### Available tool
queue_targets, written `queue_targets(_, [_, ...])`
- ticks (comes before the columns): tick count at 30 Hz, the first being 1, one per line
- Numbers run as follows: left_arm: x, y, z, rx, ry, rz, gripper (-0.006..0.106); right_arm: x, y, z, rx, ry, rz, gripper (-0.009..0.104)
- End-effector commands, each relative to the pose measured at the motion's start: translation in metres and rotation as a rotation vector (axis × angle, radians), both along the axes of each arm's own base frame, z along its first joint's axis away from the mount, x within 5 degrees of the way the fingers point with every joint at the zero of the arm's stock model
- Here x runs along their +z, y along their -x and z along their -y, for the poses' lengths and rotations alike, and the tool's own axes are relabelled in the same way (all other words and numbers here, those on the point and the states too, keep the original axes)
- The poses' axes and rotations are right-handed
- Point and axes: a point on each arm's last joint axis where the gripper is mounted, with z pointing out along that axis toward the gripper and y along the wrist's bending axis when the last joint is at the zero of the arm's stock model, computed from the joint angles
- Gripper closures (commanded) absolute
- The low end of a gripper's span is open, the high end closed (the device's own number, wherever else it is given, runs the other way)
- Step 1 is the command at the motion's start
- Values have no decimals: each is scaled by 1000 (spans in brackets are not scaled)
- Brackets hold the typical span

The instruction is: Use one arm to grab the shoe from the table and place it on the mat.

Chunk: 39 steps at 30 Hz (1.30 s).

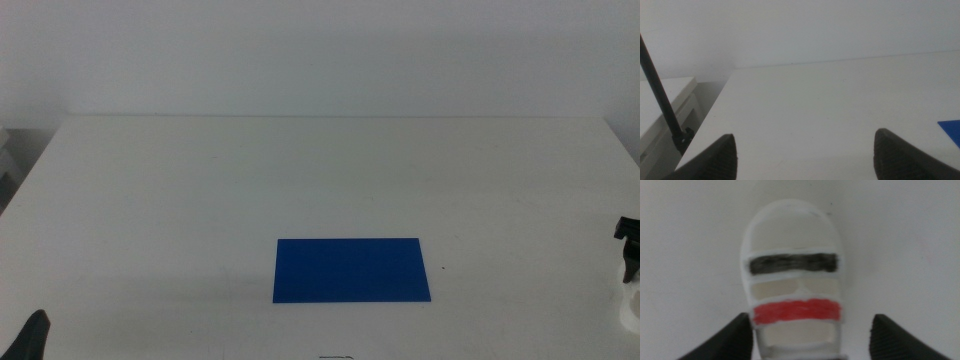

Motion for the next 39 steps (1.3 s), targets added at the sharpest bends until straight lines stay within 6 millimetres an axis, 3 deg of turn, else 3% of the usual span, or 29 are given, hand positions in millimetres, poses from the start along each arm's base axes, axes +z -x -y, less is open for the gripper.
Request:
queue_targets(1, [10, 1, 0, -2, 24, 105, 7, 17, -5, 4, 13, 24, 62, 43])
queue_targets(3, [10, 1, 0, -2, 24, 105, 7, 15, -5, 4, 16, 24, 56, 54])
queue_targets(8, [10, 1, 0, -2, 24, 105, 7, 17, -5, 3, 47, 34, 58, 97])
queue_targets(14, [10, 1, 0, -2, 24, 105, 7, 50, -9, -25, 91, 53, 85, 96])
queue_targets(18, [10, 1, 0, -2, 24, 105, 7, 77, -22, -67, 155, 47, 124, 96])
queue_targets(22, [10, 1, 0, -2, 24, 105, 7, 91, -35, -124, 230, 23, 178, 96])
queue_targets(32, [10, 1, 0, -2, 24, 105, 7, 77, -52, -269, 420, -80, 147, 96])
queue_targets(39, [10, 1, 0, -2, 24, 105, 7, 68, -49, -326, 496, -117, 120, 96])
